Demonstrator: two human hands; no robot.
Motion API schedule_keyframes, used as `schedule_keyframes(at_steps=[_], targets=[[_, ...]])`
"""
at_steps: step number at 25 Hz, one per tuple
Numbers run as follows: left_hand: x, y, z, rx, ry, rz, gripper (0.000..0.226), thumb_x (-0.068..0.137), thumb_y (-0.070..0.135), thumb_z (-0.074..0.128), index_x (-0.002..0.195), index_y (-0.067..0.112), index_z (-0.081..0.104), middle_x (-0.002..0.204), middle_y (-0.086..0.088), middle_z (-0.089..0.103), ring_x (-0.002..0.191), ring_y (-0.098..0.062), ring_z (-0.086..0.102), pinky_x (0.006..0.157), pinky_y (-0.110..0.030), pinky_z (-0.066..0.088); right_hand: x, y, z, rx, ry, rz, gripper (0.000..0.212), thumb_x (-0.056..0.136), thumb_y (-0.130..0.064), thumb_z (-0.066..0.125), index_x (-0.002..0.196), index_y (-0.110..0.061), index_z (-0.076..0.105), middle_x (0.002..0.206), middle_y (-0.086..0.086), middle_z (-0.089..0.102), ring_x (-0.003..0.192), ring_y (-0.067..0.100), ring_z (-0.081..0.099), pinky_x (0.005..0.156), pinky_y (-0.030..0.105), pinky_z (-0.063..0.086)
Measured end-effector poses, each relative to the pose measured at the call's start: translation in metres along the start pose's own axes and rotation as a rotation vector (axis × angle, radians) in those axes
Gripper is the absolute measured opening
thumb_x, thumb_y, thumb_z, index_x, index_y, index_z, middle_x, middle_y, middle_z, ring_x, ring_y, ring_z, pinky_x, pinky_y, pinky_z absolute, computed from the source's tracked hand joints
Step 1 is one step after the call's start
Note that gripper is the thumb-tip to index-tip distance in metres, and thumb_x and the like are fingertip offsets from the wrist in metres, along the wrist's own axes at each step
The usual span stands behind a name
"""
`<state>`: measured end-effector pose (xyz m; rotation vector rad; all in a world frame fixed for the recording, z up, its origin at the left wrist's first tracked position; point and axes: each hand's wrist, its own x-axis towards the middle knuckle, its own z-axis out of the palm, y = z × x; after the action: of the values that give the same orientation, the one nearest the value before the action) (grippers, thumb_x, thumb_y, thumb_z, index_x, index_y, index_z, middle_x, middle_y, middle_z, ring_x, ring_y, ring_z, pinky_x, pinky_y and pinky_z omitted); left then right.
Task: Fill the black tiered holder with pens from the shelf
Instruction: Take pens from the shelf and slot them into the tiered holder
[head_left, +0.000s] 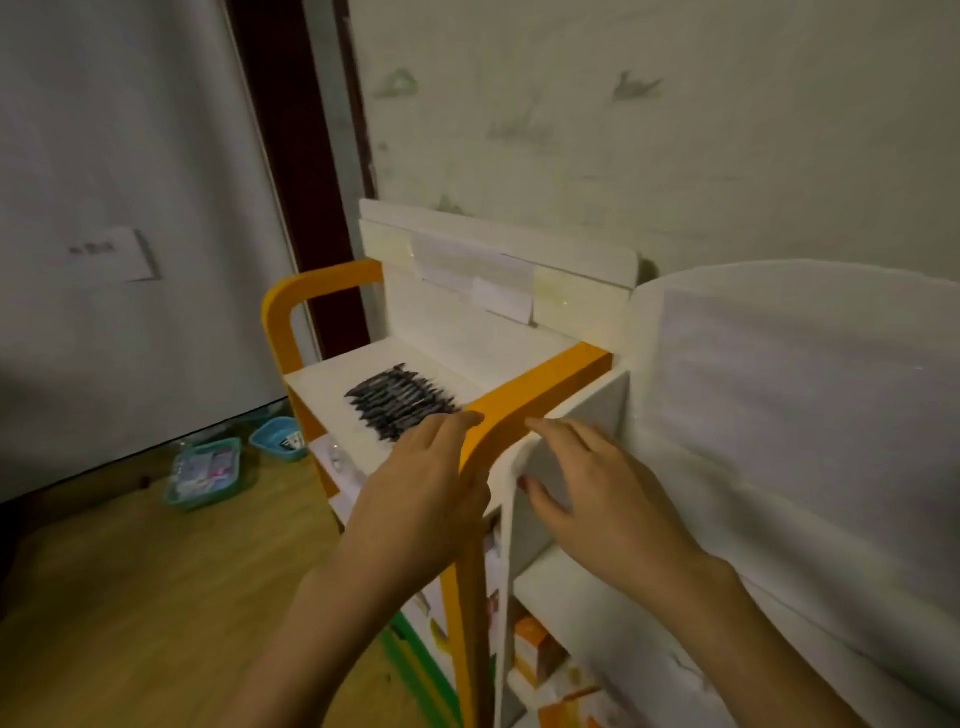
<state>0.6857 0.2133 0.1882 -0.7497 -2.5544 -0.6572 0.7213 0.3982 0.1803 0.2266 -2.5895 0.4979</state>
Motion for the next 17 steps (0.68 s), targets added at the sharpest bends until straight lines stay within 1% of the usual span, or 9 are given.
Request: schedule_keyframes(at_steps=[2,4,5,6,9,12,14,17], targets=[[-0.001,-0.05,-0.019,0.02,0.025,-0.02,0.049,0.094,0.04,0.05,0.139,0.035,0.033,0.139,0.013,0.044,0.12,-0.01,0.048,0.085,-0.025,0.049,0.031,-0.032,0.028,-0.007,-0.004,-0.038,0.052,0.093,-0.045,0.054,0.141,-0.03,0.039,0.136,-0.009,0.049,0.121,0.012,0.048,0.093,0.025,0.047],[-0.001,-0.104,-0.041,0.017,0.038,-0.057,0.049,0.094,0.04,0.051,0.139,0.037,0.032,0.139,0.014,0.043,0.112,-0.006,0.052,0.081,-0.019,0.047,0.065,-0.066,0.06,-0.031,-0.002,-0.07,0.051,0.092,-0.044,0.054,0.139,-0.03,0.041,0.133,-0.01,0.051,0.118,0.01,0.048,0.089,0.02,0.042],[0.0,-0.127,-0.051,0.022,0.043,-0.072,0.05,0.094,0.04,0.052,0.139,0.038,0.032,0.14,0.015,0.043,0.108,-0.005,0.053,0.08,-0.016,0.044,0.08,-0.08,0.074,-0.035,-0.009,-0.081,0.05,0.092,-0.043,0.054,0.139,-0.03,0.041,0.132,-0.01,0.051,0.117,0.009,0.048,0.088,0.019,0.041],[0.001,-0.15,-0.06,0.027,0.046,-0.081,0.05,0.094,0.04,0.052,0.139,0.038,0.031,0.14,0.015,0.042,0.109,-0.005,0.053,0.081,-0.015,0.042,0.094,-0.092,0.086,-0.036,-0.023,-0.09,0.05,0.092,-0.044,0.053,0.138,-0.03,0.04,0.132,-0.01,0.052,0.117,0.009,0.048,0.09,0.019,0.042],[0.007,-0.227,-0.087,0.022,0.061,-0.083,0.052,0.094,0.038,0.052,0.141,0.038,0.029,0.142,0.013,0.04,0.122,-0.008,0.048,0.09,-0.021,0.044,0.14,-0.13,0.131,-0.047,-0.039,-0.105,0.05,0.093,-0.044,0.053,0.139,-0.028,0.042,0.133,-0.009,0.053,0.118,0.011,0.049,0.093,0.026,0.045],[0.02,-0.283,-0.1,-0.005,0.053,-0.107,0.055,0.094,0.039,0.051,0.143,0.04,0.024,0.147,0.013,0.036,0.126,-0.01,0.047,0.095,-0.026,0.046,0.173,-0.152,0.165,-0.056,-0.054,-0.071,0.051,0.093,-0.045,0.052,0.14,-0.028,0.042,0.135,-0.009,0.052,0.12,0.011,0.048,0.096,0.03,0.045],[0.032,-0.306,-0.099,-0.019,0.038,-0.109,0.056,0.094,0.041,0.051,0.142,0.042,0.023,0.148,0.014,0.035,0.127,-0.009,0.046,0.094,-0.025,0.046,0.188,-0.159,0.18,-0.073,-0.068,-0.052,0.051,0.092,-0.046,0.051,0.14,-0.029,0.042,0.136,-0.011,0.051,0.121,0.01,0.047,0.097,0.03,0.045],[0.065,-0.339,-0.085,-0.032,0.044,-0.069,0.055,0.094,0.041,0.051,0.142,0.042,0.023,0.146,0.015,0.038,0.12,-0.006,0.049,0.089,-0.02,0.045,0.218,-0.158,0.203,-0.087,-0.06,-0.015,0.051,0.092,-0.045,0.053,0.139,-0.029,0.044,0.135,-0.011,0.053,0.119,0.01,0.049,0.097,0.029,0.045]])
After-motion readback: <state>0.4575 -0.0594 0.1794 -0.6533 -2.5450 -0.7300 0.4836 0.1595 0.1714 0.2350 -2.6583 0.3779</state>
